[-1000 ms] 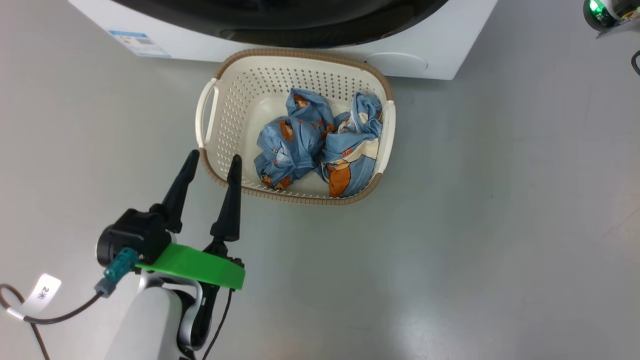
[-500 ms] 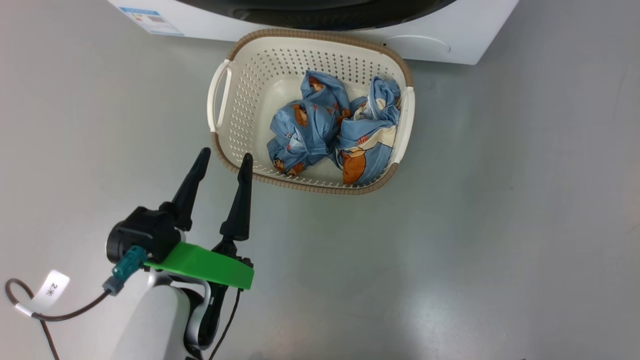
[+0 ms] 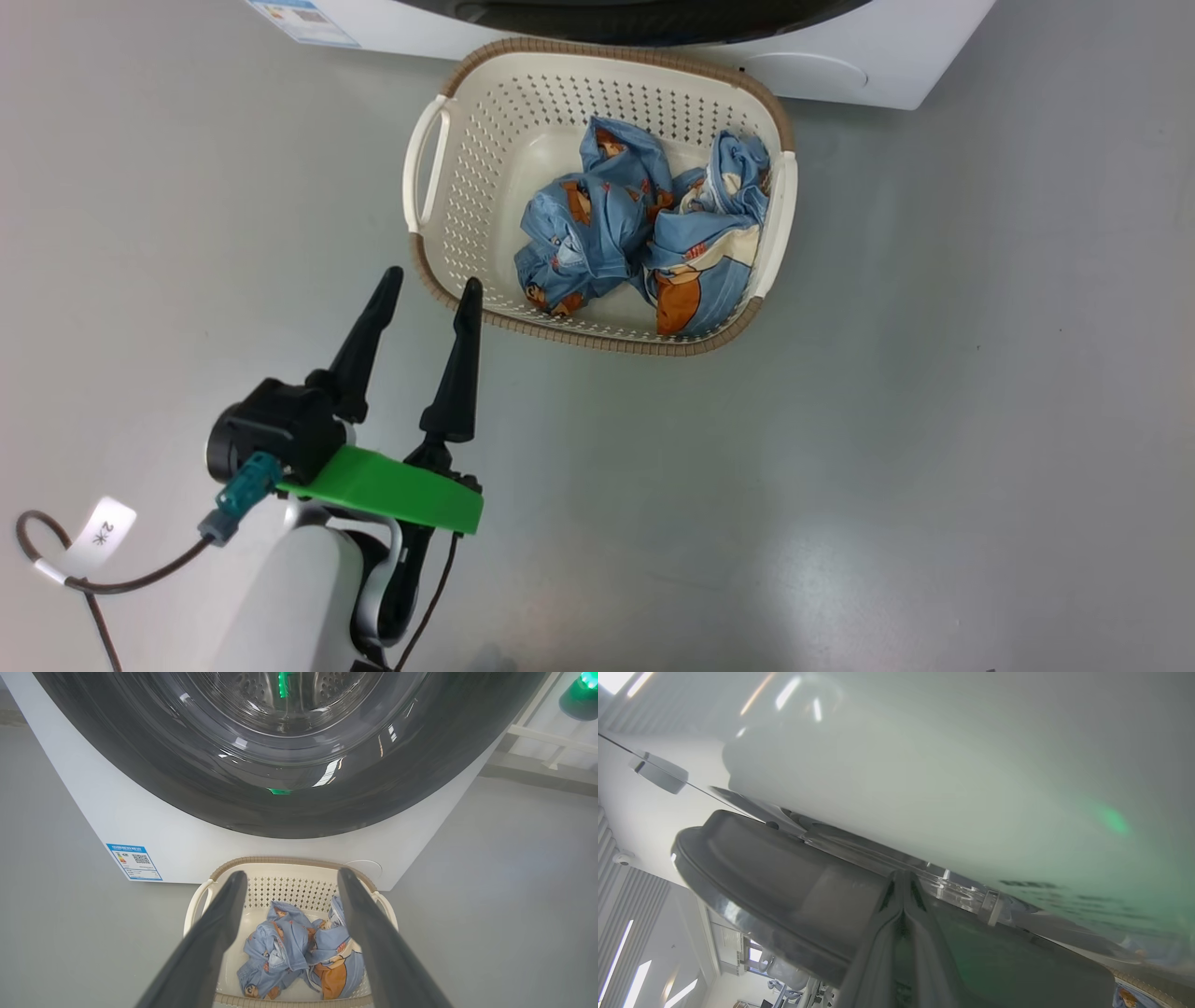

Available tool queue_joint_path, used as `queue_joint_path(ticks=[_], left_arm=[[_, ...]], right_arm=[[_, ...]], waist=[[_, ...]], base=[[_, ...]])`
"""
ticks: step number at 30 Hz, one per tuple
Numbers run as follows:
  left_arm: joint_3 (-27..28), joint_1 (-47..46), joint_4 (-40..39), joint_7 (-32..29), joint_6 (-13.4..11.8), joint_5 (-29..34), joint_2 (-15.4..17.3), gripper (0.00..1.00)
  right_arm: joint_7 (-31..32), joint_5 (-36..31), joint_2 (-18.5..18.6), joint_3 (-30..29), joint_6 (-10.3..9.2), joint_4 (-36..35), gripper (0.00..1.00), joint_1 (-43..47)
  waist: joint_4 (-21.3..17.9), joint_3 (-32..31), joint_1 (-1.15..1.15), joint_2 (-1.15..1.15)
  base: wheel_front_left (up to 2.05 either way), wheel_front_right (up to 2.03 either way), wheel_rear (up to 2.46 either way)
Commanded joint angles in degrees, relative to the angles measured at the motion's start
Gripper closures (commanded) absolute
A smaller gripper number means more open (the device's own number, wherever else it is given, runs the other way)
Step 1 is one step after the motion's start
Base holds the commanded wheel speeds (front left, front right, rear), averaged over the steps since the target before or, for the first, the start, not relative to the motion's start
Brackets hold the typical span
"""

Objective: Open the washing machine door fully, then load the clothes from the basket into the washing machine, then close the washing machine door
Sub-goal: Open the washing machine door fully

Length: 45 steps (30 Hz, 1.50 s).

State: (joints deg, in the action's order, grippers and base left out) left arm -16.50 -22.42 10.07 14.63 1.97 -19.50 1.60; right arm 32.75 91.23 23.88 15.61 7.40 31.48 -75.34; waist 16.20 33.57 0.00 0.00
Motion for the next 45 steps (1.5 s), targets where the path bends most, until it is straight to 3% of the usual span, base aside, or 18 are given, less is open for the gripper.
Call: queue_joint_path(ticks=[1, 17, 45], left_arm=[[1.5, -0.7, -1.6, 0.4, -0.4, -0.4, 1.3, 0.0], [2.5, -1.1, -1.1, 0.4, -0.2, 0.6, 1.3, 0.0], [5.7, 5.1, 0.3, 0.4, 0.7, 3.4, 1.3, 0.0]], right_arm=[[0.2, -1.1, -1.3, 0.4, 0.09, -1.8, 1.0, -0.7], [2.3, -2.7, -2.3, 4.7, 0.09, -4.8, 1.0, 3.6], [3.3, -1.3, -4.3, 9.2, 0.09, -9.3, 1.0, 16.1]], waist=[[0.1, 0.2, 0.0, 0.0], [-1.8, -1.2, 0.0, 0.0], [-3.1, -11.4, 0.0, 0.0]], base=[[0.0, 0.0, 0.0], [0.0, 0.0, 0.0], [0.0, 0.0, 0.0]])
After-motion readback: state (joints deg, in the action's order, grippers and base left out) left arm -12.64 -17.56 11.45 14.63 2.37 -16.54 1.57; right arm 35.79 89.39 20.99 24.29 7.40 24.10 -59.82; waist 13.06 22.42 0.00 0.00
